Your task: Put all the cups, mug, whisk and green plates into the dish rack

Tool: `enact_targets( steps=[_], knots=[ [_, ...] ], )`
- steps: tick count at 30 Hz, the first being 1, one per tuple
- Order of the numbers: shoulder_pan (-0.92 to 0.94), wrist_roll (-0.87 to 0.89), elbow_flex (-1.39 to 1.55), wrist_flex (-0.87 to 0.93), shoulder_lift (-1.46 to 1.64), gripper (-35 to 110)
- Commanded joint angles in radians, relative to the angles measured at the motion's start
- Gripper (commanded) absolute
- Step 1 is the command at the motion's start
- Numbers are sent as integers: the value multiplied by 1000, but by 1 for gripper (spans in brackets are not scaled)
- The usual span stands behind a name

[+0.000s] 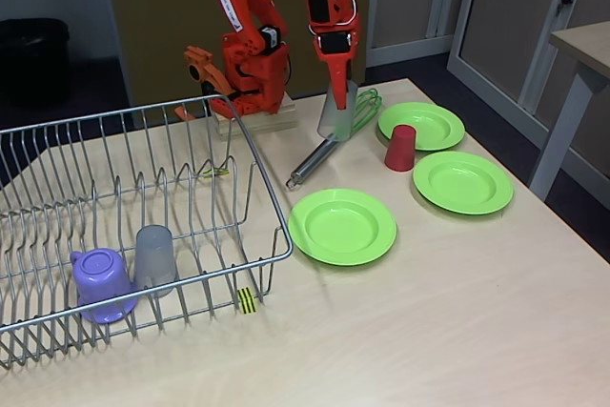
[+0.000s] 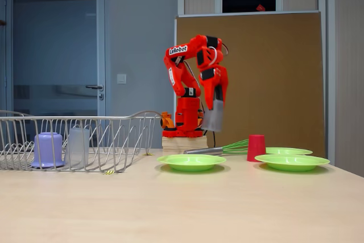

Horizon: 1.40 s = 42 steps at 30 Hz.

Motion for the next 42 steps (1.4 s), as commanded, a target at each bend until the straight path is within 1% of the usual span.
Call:
enact_targets(
  steps=[1, 6, 9, 13, 16, 19, 24, 30, 42],
  knots=[
    [213, -313, -192, 115, -14, 11],
    [545, -788, -545, 201, -212, 10],
    [689, -994, -762, 238, -353, 10],
    [862, -1200, -966, 233, -552, 10],
    [939, -1298, -1057, 178, -710, 9],
    [977, -1336, -1121, 149, -859, 9],
    [991, -1350, -1212, 140, -1045, 9],
    [1006, -1356, -1322, 163, -1212, 9],
    [1042, -1402, -1678, 219, -1560, 10]
  ],
)
